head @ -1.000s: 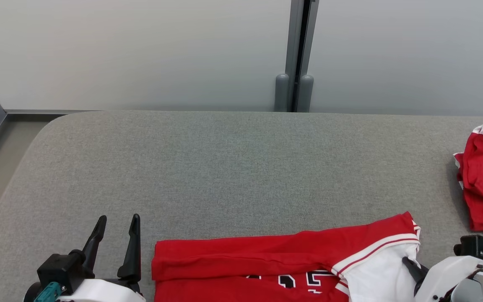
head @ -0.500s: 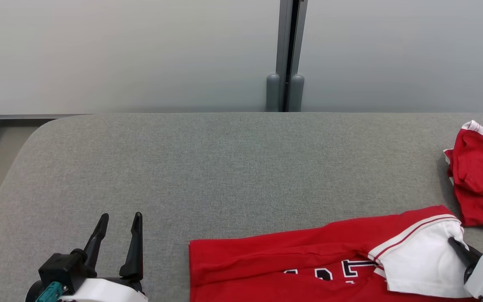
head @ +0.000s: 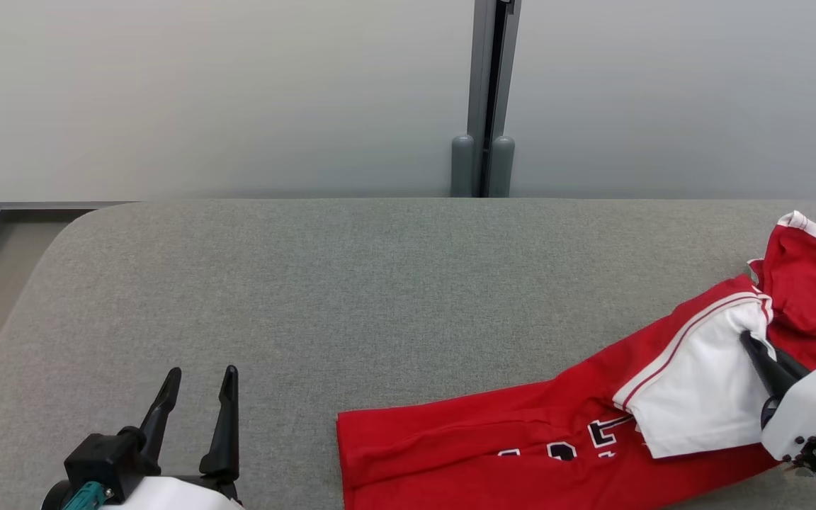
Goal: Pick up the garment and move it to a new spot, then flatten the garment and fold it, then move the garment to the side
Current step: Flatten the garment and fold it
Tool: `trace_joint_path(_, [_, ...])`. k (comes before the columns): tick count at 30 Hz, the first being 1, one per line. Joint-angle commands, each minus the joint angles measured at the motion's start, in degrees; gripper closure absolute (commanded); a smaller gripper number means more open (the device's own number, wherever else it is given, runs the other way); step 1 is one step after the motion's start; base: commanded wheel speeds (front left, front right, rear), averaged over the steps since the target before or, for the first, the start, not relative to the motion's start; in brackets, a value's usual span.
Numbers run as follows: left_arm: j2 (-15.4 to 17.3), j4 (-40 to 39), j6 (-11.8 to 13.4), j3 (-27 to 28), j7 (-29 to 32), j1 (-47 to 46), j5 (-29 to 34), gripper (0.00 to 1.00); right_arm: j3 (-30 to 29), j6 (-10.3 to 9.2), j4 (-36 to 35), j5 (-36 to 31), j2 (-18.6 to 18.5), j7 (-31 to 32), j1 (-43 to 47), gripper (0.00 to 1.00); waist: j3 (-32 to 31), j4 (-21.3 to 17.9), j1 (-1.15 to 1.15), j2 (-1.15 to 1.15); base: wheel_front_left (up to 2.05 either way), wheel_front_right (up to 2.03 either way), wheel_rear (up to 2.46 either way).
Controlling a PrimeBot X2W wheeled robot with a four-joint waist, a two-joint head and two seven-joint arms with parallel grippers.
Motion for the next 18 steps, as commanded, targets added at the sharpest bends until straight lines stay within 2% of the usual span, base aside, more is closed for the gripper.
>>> trace_joint_path(1, [0.46,0.0,0.21,0.2,-0.2,0.18,0.41,0.0,-0.07,0.0,-3.0,-1.44,-0.2,0.53,0.81,1.0,-0.28,0.36,0.0,0.0,0.0,0.0,0.0])
trace_joint_path(5, [0.56,-0.09,0.26,-0.08,-0.02,0.45,0.45,0.0,-0.16,0.0,-13.34,-4.63,0.97,4.32,3.58,1.0,-0.75,1.76,0.0,0.0,0.0,0.0,0.0])
trace_joint_path(10, [0.64,0.24,0.15,-0.43,0.19,0.69,0.34,0.0,0.38,0.01,-22.58,-7.89,3.92,10.47,6.87,1.0,-1.17,3.92,0.0,0.0,0.0,0.0,0.0])
trace_joint_path(14, [0.46,0.68,-0.22,-0.87,0.4,0.25,0.3,0.0,1.89,0.01,-27.35,-9.37,8.16,14.71,8.54,1.0,-1.47,6.07,0.0,0.0,0.0,0.0,0.0])
trace_joint_path(15, [0.46,0.68,-0.22,-0.87,0.4,0.25,0.3,0.0,1.89,0.01,-27.35,-9.37,8.16,14.71,8.54,1.0,-1.47,6.07,0.0,0.0,0.0,0.0,0.0])
trace_joint_path(18, [0.29,1.25,-0.59,-1.31,0.58,-0.21,0.23,0.0,3.79,0.01,-27.74,-9.72,11.17,16.8,8.72,1.0,-1.56,7.65,0.0,0.0,0.0,0.0,0.0])
